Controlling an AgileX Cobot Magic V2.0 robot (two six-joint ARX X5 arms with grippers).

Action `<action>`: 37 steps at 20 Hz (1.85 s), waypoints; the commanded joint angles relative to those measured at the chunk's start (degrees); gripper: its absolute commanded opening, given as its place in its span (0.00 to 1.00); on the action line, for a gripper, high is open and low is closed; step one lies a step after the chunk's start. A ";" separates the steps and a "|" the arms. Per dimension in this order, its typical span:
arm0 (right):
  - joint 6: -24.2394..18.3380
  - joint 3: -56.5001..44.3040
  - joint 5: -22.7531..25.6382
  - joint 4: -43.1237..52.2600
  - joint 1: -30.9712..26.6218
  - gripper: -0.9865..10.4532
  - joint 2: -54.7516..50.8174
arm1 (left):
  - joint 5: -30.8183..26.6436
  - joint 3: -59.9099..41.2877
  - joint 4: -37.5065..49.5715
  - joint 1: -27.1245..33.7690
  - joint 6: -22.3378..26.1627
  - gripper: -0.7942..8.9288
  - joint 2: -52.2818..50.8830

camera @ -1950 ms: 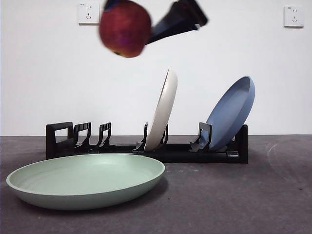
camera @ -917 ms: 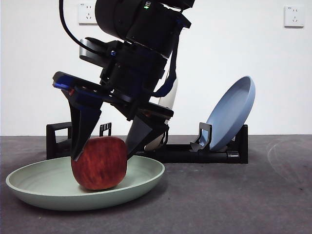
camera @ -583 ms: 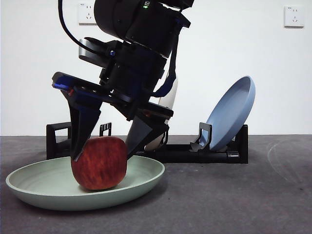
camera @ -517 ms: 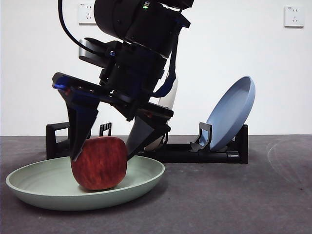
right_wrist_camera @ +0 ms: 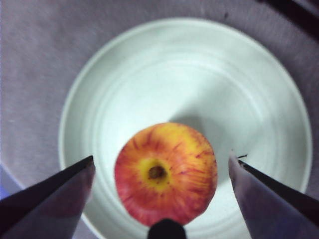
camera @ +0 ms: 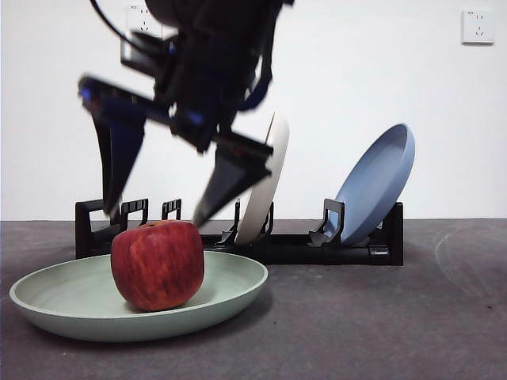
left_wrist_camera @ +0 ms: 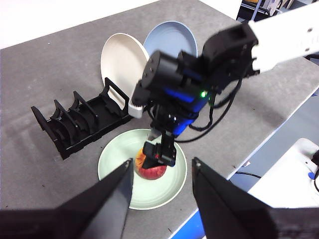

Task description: Take the green plate from the plate rack,put the plate on the table,take the apple from the table,put the apple in the plate

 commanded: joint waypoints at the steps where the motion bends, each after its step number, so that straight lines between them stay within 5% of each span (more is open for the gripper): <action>1: -2.36 4.48 0.22 -5.09 0.26 0.48 0.48 | -0.09 -0.39 0.02 0.13 0.26 0.28 -0.13; 13: -11.96 28.17 0.24 -37.59 0.24 0.47 -4.15 | -0.59 -0.39 0.04 0.13 1.40 0.28 2.32; 20: -9.62 27.21 -0.04 -37.81 0.26 0.47 -22.62 | -3.13 -0.39 0.66 0.13 3.63 0.28 11.96; 26: -6.32 16.17 -1.53 -37.83 0.26 0.46 -37.31 | -3.17 -0.39 0.70 0.20 5.44 0.28 18.93; 28: -6.10 13.51 -1.51 -37.83 0.26 0.33 -39.71 | -3.15 -0.39 0.74 0.20 5.51 0.26 19.28; 30: -7.63 12.41 -1.53 -37.83 0.26 0.09 -41.03 | -2.86 -0.39 0.61 0.20 6.80 0.07 19.21; 37: -7.87 12.39 -1.29 -37.81 0.28 0.08 -41.77 | -0.66 -0.39 0.63 0.17 6.97 0.07 18.91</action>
